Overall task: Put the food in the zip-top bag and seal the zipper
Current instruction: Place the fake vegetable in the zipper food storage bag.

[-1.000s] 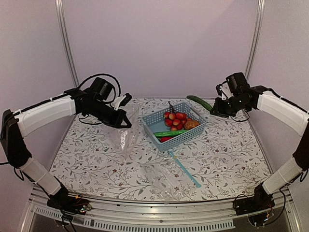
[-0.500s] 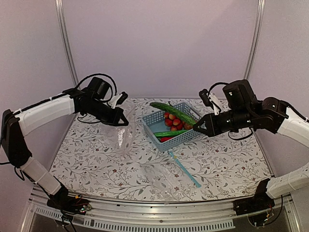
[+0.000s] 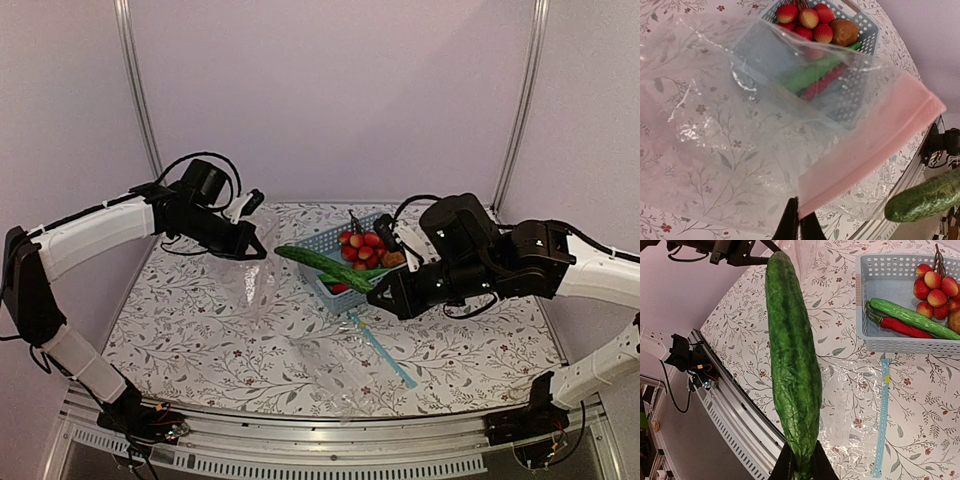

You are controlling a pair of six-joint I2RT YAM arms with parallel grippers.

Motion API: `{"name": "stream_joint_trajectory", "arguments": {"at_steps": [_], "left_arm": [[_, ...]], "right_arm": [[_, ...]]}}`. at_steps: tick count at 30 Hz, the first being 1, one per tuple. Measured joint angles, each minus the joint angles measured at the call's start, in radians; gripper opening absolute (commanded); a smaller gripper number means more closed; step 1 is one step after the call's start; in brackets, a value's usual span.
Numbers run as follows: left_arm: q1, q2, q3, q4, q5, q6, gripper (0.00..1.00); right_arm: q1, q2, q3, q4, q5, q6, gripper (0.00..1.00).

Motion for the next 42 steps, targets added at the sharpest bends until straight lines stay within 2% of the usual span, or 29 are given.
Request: {"name": "stream_joint_trajectory", "arguments": {"at_steps": [13,22,42], "left_arm": [[0.0,0.0,0.0,0.008,0.005,-0.002,0.0],[0.0,0.0,0.0,0.009,0.019,-0.006,0.0],[0.002,-0.003,-0.014,0.027,0.113,-0.016,0.0]], "right_arm": [[0.003,0.179,0.043,0.066,0.032,0.026,0.0],[0.004,0.234,0.068,0.095,0.075,0.065,0.0],[-0.003,0.463,0.238,0.199,0.064,0.049,0.0]]}}
